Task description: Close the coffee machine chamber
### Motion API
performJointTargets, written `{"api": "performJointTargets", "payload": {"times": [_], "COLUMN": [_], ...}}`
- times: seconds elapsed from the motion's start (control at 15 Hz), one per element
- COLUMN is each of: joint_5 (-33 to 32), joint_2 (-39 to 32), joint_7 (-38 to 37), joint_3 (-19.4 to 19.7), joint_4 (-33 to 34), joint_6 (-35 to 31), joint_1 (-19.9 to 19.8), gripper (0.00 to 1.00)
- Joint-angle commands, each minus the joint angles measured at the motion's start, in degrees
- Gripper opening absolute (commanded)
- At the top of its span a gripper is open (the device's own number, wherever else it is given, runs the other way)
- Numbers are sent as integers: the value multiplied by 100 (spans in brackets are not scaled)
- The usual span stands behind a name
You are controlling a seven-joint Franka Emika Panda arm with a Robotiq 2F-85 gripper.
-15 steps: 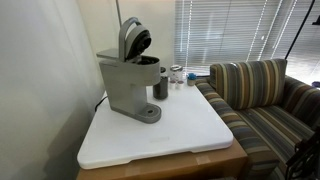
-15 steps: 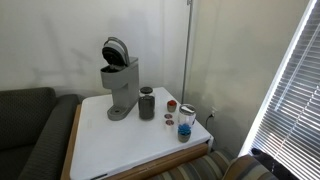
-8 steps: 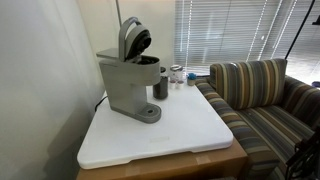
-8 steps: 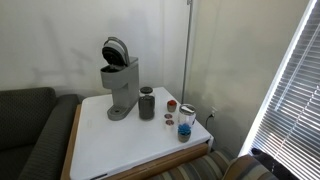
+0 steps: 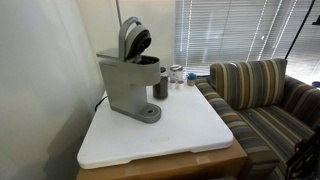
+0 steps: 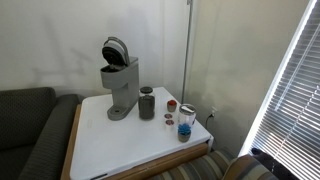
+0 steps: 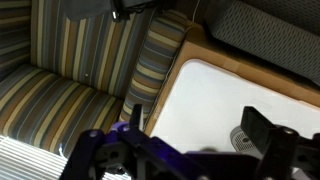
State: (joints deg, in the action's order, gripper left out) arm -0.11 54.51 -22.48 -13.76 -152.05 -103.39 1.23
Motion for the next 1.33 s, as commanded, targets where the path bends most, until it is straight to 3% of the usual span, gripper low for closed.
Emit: {"api": "performJointTargets", "payload": {"times": [0.0,0.27,0.33,0.4,0.67,0.93,1.27], "joint_5": [-144,-185,-250,-143,-126,-208,47], "joint_2": [-194,-601,-607,-265,-158,-380,-1572], "joint_7": [-84,-53,-52,-45,-68,262,1141], "joint_3": [-125,-142,-177,-92,-96,128,636], "joint_4": [326,769,885,583,561,553,815], "joint_6": [-54,-270,-57,-138,-265,-1895,-4075], "joint_1": [-128,-155,-159,-28,9,-46,190], "gripper": [100,100,100,100,100,100,100]}}
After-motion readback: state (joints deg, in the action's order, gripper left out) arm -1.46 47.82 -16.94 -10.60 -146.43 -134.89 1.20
